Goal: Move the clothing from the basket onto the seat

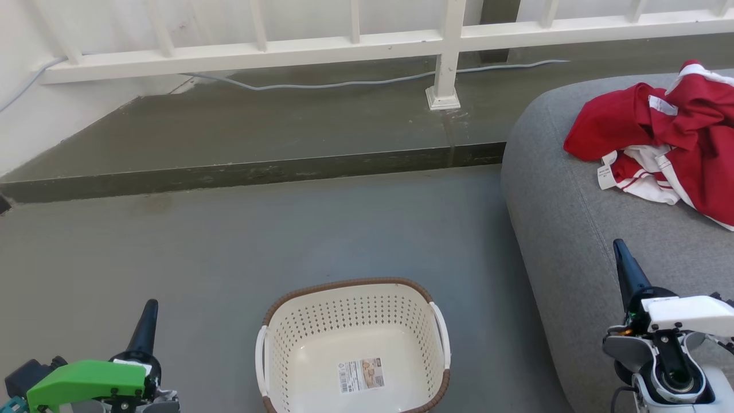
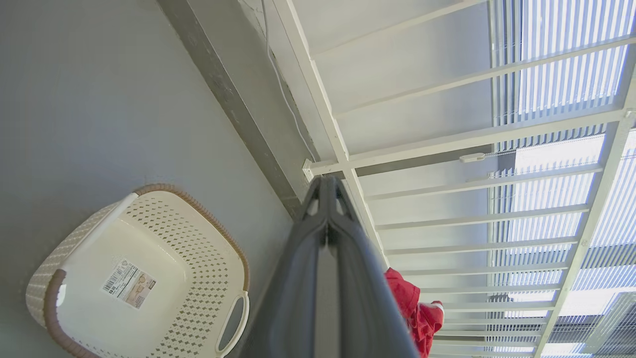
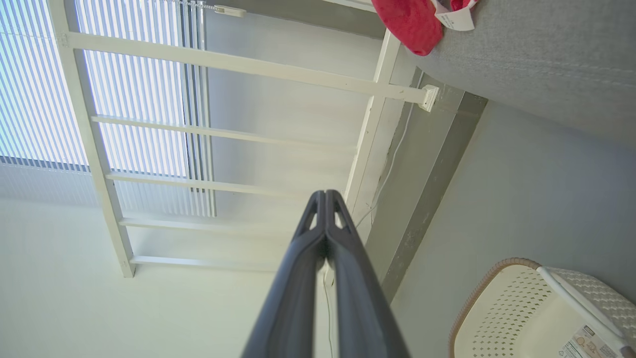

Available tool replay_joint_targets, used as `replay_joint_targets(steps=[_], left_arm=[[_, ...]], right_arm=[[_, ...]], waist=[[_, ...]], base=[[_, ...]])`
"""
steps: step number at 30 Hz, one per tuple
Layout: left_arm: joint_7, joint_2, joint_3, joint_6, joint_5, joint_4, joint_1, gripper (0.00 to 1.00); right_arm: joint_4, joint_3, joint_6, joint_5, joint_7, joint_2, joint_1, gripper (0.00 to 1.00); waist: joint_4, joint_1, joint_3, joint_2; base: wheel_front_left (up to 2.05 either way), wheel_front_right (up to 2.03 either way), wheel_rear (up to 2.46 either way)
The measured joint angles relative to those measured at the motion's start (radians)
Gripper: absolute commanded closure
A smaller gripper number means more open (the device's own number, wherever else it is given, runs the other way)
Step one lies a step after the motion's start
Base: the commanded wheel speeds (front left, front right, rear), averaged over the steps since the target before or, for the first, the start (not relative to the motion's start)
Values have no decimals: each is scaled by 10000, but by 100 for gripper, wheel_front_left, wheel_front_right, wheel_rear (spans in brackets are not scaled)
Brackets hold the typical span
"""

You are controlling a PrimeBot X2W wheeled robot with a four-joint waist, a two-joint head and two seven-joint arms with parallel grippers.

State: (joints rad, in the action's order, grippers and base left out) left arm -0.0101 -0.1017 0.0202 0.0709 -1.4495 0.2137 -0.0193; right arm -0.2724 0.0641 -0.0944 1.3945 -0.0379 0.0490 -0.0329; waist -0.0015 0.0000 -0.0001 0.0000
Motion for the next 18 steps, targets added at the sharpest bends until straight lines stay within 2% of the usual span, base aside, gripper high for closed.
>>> replay_joint_targets(steps=[18], left_arm=[[-522, 251, -451, 433, -1939, 420, 602, 100]], right_arm=[[-31, 535, -199, 2173, -529, 0, -230, 100]], waist=[[12, 0, 32, 0]], base=[[0, 0, 0]])
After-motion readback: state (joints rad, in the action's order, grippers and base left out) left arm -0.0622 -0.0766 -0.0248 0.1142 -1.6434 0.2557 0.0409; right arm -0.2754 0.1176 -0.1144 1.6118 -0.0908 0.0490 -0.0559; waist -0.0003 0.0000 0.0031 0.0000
